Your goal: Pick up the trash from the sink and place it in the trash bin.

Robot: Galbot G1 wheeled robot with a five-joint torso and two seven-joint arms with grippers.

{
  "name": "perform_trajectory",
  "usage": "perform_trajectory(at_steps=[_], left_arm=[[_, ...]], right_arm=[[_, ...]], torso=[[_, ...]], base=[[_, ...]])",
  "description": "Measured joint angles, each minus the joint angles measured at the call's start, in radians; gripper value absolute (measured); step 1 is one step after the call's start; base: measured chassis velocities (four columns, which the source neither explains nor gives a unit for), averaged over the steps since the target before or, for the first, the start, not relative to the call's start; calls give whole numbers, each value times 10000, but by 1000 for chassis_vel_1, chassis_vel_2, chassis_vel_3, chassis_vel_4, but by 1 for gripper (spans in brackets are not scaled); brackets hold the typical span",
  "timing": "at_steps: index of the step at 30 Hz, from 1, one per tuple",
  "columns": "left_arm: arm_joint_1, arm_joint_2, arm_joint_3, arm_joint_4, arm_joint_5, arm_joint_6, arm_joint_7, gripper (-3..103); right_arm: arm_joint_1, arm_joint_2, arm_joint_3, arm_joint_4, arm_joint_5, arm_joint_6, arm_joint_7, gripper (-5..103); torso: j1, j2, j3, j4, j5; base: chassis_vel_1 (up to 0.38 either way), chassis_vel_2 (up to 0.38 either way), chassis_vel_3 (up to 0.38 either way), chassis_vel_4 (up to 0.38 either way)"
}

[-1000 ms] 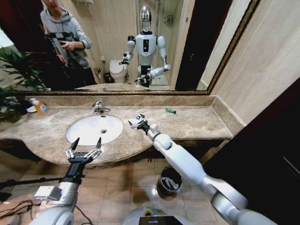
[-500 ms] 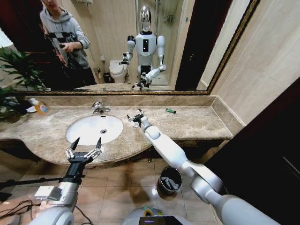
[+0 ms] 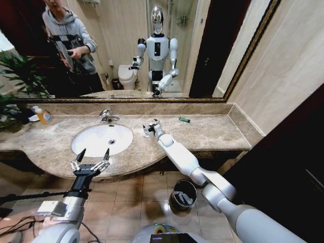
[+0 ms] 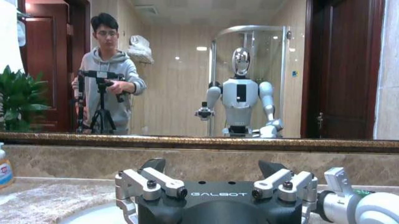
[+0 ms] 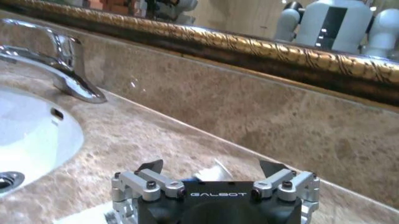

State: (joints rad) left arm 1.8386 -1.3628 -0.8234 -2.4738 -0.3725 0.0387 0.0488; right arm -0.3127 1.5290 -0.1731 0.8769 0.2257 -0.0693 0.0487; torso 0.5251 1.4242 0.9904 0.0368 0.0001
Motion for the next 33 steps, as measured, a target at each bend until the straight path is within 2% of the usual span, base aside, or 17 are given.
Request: perform_trajectory(at_steps=[2, 8, 11, 12, 14, 15, 17, 27, 29, 31, 33], left_arm=[[0, 0, 0, 0, 0, 0, 0, 100], [0, 0, 0, 0, 0, 0, 0, 100], [0, 0, 0, 0, 0, 0, 0, 100], [0, 0, 0, 0, 0, 0, 0, 100], [0, 0, 0, 0, 0, 0, 0, 100], [0, 0, 0, 0, 0, 0, 0, 100], [0, 0, 0, 0, 0, 0, 0, 100], [0, 0, 0, 0, 0, 0, 0, 100], [0, 0, 0, 0, 0, 0, 0, 100], [0, 0, 0, 0, 0, 0, 0, 100], [0, 0, 0, 0, 0, 0, 0, 100]], right_arm=[[-9, -42, 10, 8, 25, -9, -23, 102], [-108, -204, 19, 69, 149, -41, -144, 84], [-109, -238, -3, 81, 170, -41, -199, 80], [-109, -270, -7, 85, 183, -32, -246, 72], [-106, -285, -9, 85, 189, -24, -263, 72], [-101, -311, -16, 85, 192, 3, -280, 64], [-99, -322, -19, 85, 192, 13, -290, 64], [-72, -375, -31, 98, 185, 66, -324, 33], [-71, -380, -31, 104, 183, 66, -323, 33], [-71, -394, -22, 138, 174, 70, -315, 25], [-76, -403, -14, 155, 170, 70, -309, 23]], torso=[[0, 0, 0, 0, 0], [0, 0, 0, 0, 0], [0, 0, 0, 0, 0], [0, 0, 0, 0, 0], [0, 0, 0, 0, 0], [0, 0, 0, 0, 0], [0, 0, 0, 0, 0], [0, 0, -1, 0, 0], [0, 0, -1, 0, -1], [0, 0, -1, 0, 0], [0, 0, -1, 1, -1]], base=[[0, 0, 0, 0], [0, 0, 0, 0], [0, 0, 0, 0], [0, 0, 0, 0], [0, 0, 0, 0], [0, 0, 0, 0], [0, 0, 0, 0], [0, 0, 0, 0], [0, 0, 0, 0], [0, 0, 0, 0], [0, 0, 0, 0]])
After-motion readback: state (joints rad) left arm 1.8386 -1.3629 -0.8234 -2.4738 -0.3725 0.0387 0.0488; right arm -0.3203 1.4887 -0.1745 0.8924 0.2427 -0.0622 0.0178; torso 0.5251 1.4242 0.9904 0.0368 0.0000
